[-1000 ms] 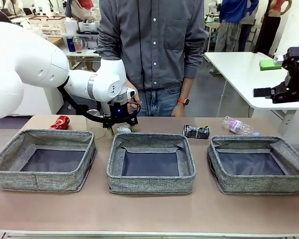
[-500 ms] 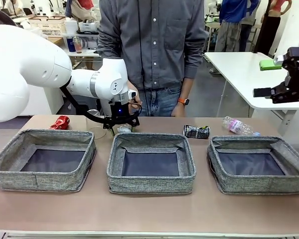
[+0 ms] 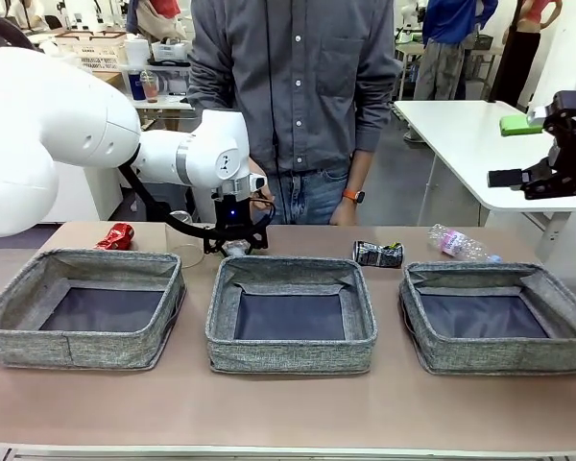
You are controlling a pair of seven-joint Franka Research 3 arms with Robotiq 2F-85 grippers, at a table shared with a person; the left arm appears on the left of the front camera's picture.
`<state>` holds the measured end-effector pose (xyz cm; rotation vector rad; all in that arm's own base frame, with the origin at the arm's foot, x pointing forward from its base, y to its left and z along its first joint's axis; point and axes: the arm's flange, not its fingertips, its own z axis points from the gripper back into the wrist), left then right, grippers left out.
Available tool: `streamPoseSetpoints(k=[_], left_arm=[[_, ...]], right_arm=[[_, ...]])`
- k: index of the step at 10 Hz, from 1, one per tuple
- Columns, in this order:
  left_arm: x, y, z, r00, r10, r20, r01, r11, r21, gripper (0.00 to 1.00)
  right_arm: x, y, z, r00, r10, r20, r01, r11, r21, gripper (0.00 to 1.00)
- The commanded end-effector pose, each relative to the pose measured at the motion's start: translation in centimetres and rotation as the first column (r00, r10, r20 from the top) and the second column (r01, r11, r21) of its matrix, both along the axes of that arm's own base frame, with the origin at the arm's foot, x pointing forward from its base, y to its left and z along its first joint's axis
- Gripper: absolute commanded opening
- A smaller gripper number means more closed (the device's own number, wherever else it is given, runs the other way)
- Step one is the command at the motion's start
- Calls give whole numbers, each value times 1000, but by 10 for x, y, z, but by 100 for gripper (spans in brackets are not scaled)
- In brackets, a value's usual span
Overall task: Sort the waste into the appropriate baskets.
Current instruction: Pick up the waste item pointed out by the person.
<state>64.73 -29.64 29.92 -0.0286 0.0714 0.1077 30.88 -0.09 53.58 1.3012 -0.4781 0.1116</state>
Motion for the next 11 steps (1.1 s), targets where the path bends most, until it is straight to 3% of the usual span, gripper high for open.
streamPoseSetpoints(k=[1,3,11], left_arm=[[-3,1,-5,1000,18,-23,-18,999,26,15],[-6,0,-4,999,37,-25,-36,998,54,0],[-5,-2,-6,997,54,-46,-51,996,77,0]], right_arm=[[4,2,1,1000,3,30,-3,1000,16,100],[4,2,1,1000,3,30,-3,1000,16,100],[4,2,1,1000,3,30,-3,1000,16,100]])
